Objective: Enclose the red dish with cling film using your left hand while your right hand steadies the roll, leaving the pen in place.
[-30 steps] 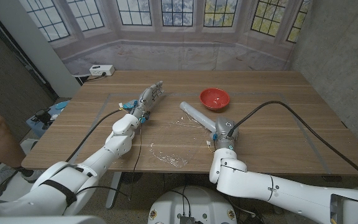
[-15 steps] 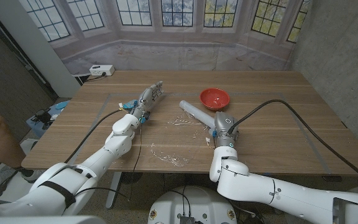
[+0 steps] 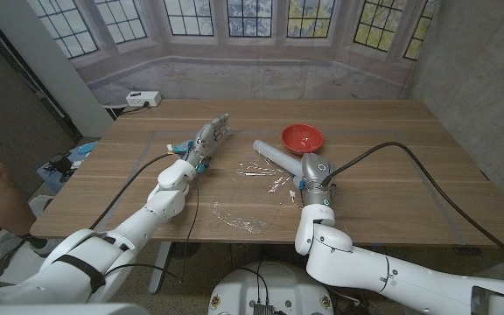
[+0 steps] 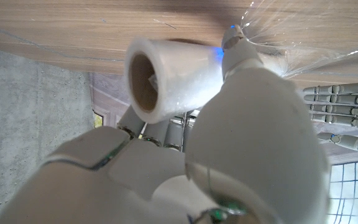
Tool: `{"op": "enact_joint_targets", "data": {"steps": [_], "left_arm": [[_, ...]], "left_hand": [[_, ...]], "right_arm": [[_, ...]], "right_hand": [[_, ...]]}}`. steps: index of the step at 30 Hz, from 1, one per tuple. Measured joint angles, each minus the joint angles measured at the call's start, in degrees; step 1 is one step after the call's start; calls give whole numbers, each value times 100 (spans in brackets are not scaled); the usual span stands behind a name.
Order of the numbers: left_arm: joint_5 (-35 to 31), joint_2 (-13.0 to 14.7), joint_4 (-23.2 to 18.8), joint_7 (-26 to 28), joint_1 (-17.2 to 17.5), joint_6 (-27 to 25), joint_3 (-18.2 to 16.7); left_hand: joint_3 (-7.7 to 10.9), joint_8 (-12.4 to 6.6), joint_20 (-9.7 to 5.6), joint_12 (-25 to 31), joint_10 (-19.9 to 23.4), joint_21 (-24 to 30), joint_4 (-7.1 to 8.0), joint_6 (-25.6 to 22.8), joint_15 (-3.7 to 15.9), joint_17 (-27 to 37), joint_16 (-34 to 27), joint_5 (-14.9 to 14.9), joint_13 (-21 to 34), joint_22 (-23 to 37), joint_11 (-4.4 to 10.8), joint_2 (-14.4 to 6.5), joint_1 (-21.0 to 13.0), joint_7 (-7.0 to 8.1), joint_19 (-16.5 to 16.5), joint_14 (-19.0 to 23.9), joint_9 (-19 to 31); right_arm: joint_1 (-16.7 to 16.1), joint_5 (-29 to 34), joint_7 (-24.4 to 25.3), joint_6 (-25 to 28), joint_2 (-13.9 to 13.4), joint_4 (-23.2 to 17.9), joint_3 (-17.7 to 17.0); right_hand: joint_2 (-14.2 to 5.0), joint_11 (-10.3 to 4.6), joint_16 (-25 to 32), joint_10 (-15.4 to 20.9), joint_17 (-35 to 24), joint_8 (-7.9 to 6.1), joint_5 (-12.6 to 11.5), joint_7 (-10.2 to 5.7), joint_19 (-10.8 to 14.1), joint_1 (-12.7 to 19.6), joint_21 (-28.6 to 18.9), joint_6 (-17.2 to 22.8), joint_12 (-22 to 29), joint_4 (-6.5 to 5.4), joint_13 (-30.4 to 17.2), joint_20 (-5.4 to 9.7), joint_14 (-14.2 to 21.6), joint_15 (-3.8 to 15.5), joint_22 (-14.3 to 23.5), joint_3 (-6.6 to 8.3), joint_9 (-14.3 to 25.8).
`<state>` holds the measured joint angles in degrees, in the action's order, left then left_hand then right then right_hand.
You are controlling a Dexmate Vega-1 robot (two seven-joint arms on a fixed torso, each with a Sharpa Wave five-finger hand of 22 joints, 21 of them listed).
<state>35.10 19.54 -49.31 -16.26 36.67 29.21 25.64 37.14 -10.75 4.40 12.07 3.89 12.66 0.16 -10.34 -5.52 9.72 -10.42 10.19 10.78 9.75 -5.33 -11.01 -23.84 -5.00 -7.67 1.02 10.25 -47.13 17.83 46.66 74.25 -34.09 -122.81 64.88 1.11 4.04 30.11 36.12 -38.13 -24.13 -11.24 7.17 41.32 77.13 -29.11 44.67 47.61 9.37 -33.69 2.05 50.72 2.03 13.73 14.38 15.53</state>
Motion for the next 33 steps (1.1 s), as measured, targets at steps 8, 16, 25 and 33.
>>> {"op": "enact_joint_targets", "data": {"steps": [8,16,25,33], "left_arm": [[5,15,1,-21,-6,-12,0],[4,55,-75,-23,5,-72,12],[-14,92,-166,11,46,-143,27],[-22,114,-214,25,68,-181,37]], "left_hand": [[0,0,0,0,0,-46,0,0,0,0,0,0,0,0,0,0,0,0,0,0,0],[0,0,0,0,-22,-46,0,0,-14,0,0,0,30,0,-22,0,0,0,0,-14,0],[0,0,0,0,-22,-45,0,0,-22,0,0,0,30,0,-21,0,0,0,0,-23,0],[0,0,0,0,-22,-45,0,0,-22,0,0,0,30,0,-21,0,0,0,0,-22,0]], "right_arm": [[-189,229,-77,-250,49,8,-182],[-478,395,-193,-439,133,52,-455],[-689,518,-351,-569,197,93,-676],[-787,580,-475,-652,228,117,-792]], "right_hand": [[0,2,-49,61,2,2,1,-1,-4,0,-39,20,-3,-7,12,3,92,92,0,-7,-18],[0,1,-94,62,4,16,4,-1,-44,0,-80,20,-4,-7,12,42,124,125,0,-7,-26],[0,-21,-133,84,-25,-5,22,-2,-64,0,-122,19,-25,-8,-1,62,147,148,-1,-8,-22],[0,-30,-182,93,-55,-4,23,-3,-97,0,-167,18,-26,-8,1,93,176,176,-1,-8,-31]]}}
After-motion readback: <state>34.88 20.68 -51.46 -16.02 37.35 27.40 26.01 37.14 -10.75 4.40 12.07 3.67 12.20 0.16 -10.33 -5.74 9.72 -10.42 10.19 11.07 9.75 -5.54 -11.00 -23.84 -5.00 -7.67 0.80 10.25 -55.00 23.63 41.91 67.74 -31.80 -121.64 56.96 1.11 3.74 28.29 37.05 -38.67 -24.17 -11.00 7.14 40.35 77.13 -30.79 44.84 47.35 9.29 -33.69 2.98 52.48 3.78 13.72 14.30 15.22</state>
